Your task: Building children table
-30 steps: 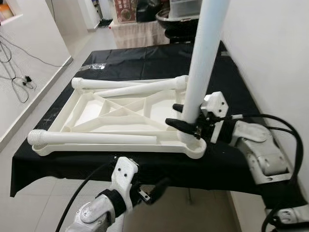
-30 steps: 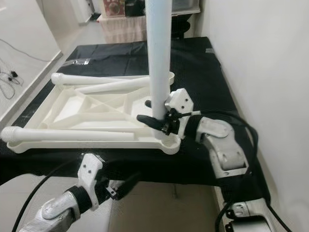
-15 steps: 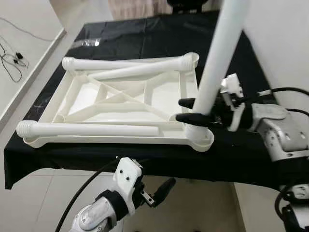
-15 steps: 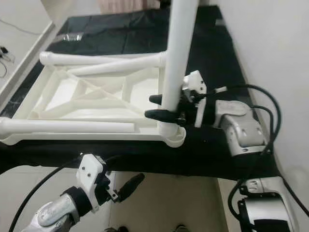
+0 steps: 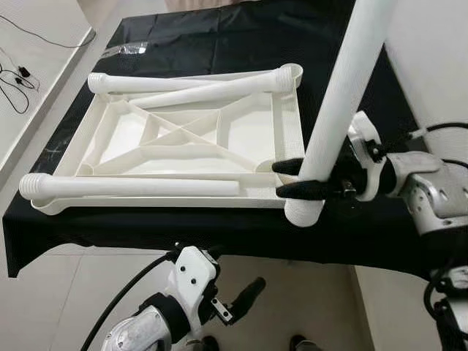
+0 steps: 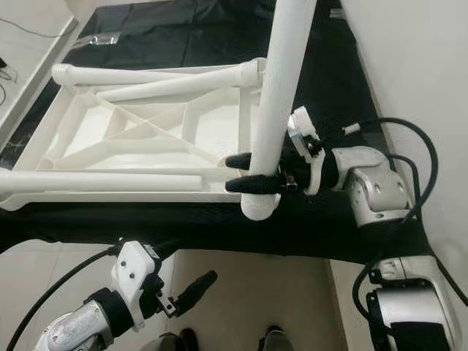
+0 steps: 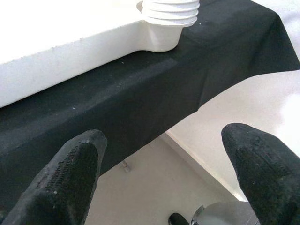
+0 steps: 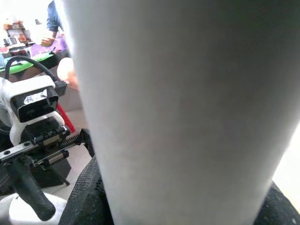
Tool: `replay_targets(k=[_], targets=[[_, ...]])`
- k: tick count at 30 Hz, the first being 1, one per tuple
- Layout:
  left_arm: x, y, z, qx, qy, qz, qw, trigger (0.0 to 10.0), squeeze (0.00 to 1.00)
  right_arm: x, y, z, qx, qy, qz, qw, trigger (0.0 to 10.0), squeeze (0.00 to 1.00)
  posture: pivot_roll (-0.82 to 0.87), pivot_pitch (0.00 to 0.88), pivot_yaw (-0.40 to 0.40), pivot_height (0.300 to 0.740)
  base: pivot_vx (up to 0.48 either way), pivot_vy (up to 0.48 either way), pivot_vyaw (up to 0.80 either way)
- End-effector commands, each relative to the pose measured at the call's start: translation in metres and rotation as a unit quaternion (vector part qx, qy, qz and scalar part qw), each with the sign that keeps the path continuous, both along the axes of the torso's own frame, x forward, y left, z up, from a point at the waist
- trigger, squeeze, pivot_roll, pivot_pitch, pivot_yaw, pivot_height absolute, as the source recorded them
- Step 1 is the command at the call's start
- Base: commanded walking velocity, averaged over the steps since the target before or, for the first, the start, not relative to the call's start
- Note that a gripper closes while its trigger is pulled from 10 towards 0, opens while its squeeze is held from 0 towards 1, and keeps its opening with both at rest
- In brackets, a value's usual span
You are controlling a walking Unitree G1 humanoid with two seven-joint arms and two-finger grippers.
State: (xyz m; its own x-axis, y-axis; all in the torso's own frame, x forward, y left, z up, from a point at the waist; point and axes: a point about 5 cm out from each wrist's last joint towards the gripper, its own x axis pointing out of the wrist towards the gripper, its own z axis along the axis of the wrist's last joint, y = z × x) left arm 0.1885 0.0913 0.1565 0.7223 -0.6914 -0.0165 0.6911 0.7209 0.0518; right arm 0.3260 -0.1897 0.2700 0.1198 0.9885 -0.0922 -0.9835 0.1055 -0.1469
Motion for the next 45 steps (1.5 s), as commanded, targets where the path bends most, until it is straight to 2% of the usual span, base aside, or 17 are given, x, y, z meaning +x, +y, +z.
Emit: replay_targets(k=[1,5,16,21,32,35,41,43,45], targets=[[-0.003,0.002,-0.004,0.013,0.011,0.000,1.000,10.0,0.00,0.002,0.001,-0.008,-0.015,0.010,-0.005,1.000,10.0,0.00,0.04,0.338,0.115,0.740,0.000,0.000,0.00],[-0.006,0.003,-0.003,0.011,0.014,-0.002,1.000,10.0,0.00,0.004,-0.007,-0.001,-0.003,0.017,-0.014,1.000,10.0,0.00,0.04,0.344,0.117,0.740,0.000,0.000,0.00],[-0.008,0.003,-0.003,0.009,0.016,-0.003,1.000,10.0,0.00,0.008,-0.008,-0.006,-0.013,0.028,-0.019,0.999,10.0,0.00,0.04,0.352,0.115,0.740,0.000,0.000,0.00],[-0.008,0.003,-0.003,0.006,0.017,-0.001,1.000,10.0,0.00,0.022,-0.006,-0.006,-0.023,0.013,-0.071,0.997,10.0,0.00,0.04,0.356,0.108,0.740,0.000,0.000,0.00],[-0.008,0.002,-0.003,0.003,0.016,0.000,1.000,10.0,0.00,0.024,-0.005,-0.009,-0.040,-0.007,-0.098,0.994,10.0,0.00,0.04,0.359,0.103,0.740,0.000,0.000,0.00],[-0.008,0.002,-0.002,0.001,0.017,0.001,1.000,10.0,0.00,0.017,-0.003,-0.010,-0.036,-0.030,-0.090,0.995,10.0,0.00,0.03,0.360,0.102,0.740,0.000,0.000,0.00],[-0.008,0.002,-0.002,0.000,0.017,0.001,1.000,10.0,0.00,0.008,-0.003,-0.015,-0.034,-0.034,-0.074,0.996,10.0,0.00,0.03,0.362,0.103,0.740,0.000,0.000,0.00],[-0.007,0.003,-0.002,-0.001,0.018,0.000,1.000,10.0,0.00,-0.007,0.002,-0.026,-0.046,-0.050,-0.064,0.996,10.0,0.00,0.03,0.360,0.105,0.740,0.000,0.000,0.00],[-0.006,0.003,-0.002,-0.001,0.018,0.000,1.000,10.0,0.00,-0.012,0.004,-0.029,-0.050,-0.054,-0.062,0.995,10.0,0.00,0.03,0.360,0.105,0.740,0.000,0.000,0.00]])
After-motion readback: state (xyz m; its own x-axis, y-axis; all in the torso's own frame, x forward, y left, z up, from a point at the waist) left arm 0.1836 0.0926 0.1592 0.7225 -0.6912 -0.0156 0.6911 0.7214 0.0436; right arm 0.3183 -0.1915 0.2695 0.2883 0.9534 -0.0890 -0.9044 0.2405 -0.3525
